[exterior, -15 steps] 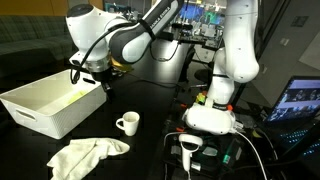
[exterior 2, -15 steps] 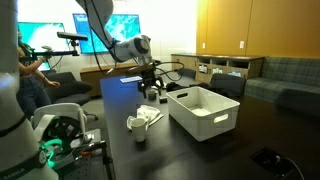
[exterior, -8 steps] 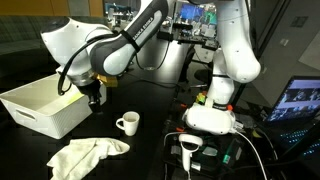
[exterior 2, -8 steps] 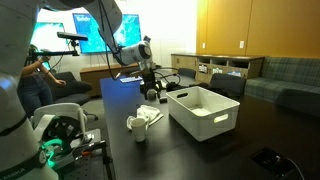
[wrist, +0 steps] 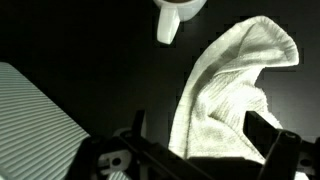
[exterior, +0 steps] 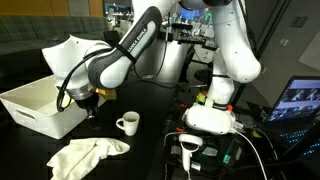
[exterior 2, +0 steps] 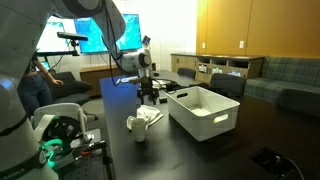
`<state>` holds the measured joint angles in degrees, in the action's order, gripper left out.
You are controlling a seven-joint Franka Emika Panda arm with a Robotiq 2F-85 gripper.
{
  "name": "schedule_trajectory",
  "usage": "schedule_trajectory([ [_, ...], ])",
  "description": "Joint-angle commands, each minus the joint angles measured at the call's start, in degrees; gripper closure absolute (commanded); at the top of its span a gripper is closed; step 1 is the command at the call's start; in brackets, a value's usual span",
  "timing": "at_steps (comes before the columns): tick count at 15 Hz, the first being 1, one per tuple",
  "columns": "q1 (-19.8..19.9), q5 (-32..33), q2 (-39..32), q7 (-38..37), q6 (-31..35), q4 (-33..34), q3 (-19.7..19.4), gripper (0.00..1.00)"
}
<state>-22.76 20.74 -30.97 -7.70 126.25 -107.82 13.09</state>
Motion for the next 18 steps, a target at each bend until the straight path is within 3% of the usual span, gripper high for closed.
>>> schedule_trajectory([
  [1, 2.6, -1.9, 3.3, 7.4, 8.5, -7.9, 0.9, 0.00],
  [6, 4.9, -3.8, 2.6, 13.4, 19.2, -13.8, 1.6, 0.00],
  [9, 5.9, -6.1, 2.0, 15.7, 22.3, -15.1, 2.3, 0.00],
  [13, 6.8, -10.0, 0.7, 18.5, 22.1, -14.2, 3.9, 0.00],
  [18, 5.4, -13.3, -1.8, 16.5, 20.8, -10.5, 3.9, 0.00],
])
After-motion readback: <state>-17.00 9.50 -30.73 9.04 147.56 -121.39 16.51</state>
